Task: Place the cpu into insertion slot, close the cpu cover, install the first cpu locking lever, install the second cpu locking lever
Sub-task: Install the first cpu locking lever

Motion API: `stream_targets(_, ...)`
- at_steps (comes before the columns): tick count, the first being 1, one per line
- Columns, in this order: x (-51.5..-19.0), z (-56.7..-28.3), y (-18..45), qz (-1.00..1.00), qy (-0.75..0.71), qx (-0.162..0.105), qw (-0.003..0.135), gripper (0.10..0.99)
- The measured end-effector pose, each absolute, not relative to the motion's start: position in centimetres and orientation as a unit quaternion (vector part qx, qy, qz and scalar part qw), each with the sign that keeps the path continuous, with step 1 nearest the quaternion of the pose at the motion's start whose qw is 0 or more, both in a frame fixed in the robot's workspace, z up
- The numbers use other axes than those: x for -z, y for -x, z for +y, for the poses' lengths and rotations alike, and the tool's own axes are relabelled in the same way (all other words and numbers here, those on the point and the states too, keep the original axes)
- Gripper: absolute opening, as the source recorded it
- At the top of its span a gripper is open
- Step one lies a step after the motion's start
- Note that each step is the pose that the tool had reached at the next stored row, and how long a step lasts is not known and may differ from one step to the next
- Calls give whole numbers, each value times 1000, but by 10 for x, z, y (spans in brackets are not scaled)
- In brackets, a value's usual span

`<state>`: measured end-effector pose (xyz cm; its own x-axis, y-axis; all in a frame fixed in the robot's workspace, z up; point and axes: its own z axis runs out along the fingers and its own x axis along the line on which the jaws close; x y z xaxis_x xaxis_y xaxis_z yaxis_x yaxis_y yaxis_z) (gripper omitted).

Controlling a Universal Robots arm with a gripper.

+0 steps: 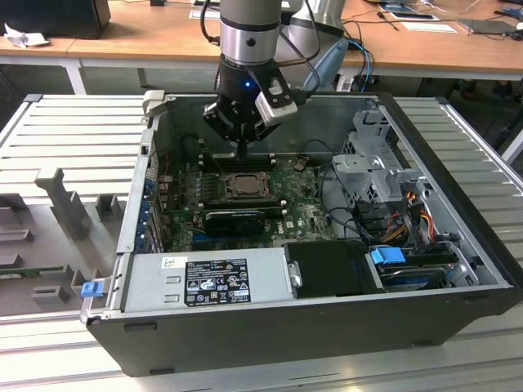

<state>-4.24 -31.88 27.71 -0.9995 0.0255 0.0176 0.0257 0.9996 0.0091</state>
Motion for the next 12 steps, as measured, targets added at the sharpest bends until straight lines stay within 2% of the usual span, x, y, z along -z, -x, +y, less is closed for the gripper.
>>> stream_targets(7, -275, -319, 44, -1000, -27, 4, 7, 106)
stream_targets(12, -270, -319, 68, -1000, -27, 5, 3, 106)
